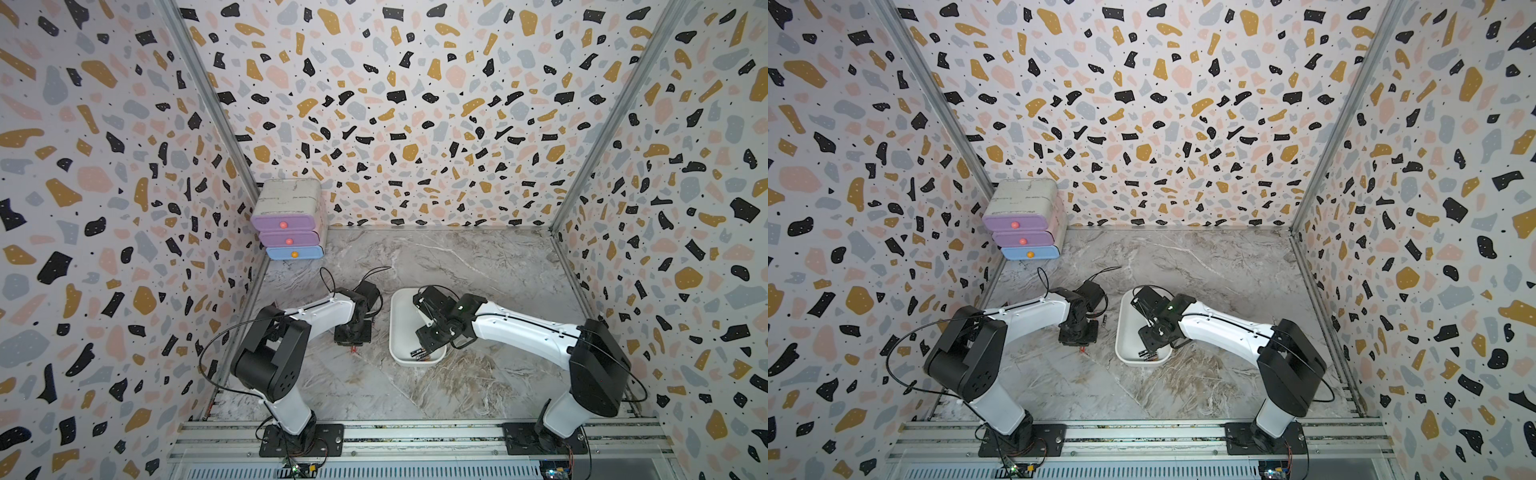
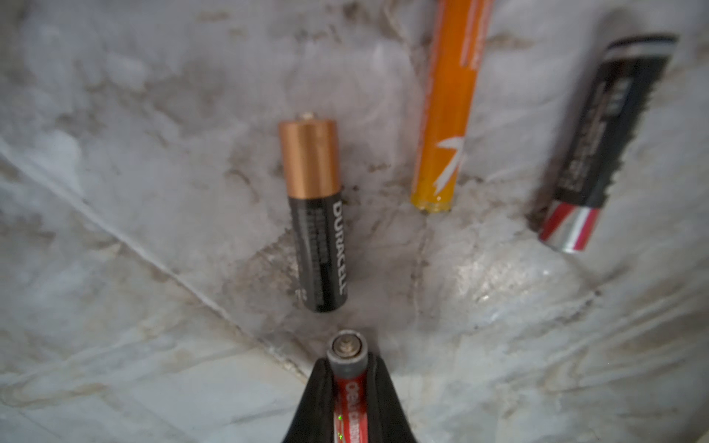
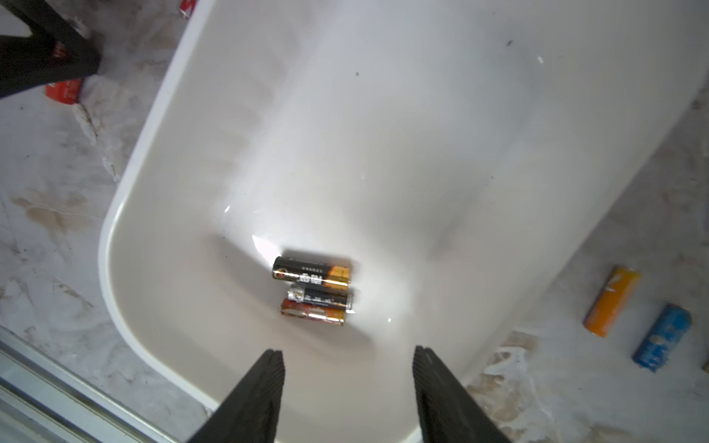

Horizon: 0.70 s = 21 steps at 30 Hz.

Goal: Take the batteries out of the storage box
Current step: Place the battery at the center of the board, then pick up the battery from the storage box.

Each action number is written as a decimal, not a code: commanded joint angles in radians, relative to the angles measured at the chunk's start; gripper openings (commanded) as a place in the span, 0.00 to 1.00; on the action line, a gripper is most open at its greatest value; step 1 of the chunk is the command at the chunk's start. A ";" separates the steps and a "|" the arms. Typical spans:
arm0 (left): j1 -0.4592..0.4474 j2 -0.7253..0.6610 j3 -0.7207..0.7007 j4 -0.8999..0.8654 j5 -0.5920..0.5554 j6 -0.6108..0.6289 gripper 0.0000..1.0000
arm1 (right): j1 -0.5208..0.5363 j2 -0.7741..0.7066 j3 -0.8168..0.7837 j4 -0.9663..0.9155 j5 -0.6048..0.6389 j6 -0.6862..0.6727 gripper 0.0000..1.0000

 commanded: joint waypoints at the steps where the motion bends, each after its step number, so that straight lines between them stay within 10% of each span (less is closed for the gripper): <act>1: 0.006 -0.007 -0.005 0.009 -0.034 0.013 0.13 | 0.017 0.042 0.053 -0.052 0.022 0.041 0.59; 10: 0.007 -0.098 -0.001 -0.043 -0.080 0.000 0.41 | 0.063 0.180 0.095 -0.067 -0.001 0.132 0.57; 21: 0.007 -0.200 0.011 -0.068 -0.112 0.003 0.46 | 0.070 0.317 0.139 -0.074 0.021 0.148 0.54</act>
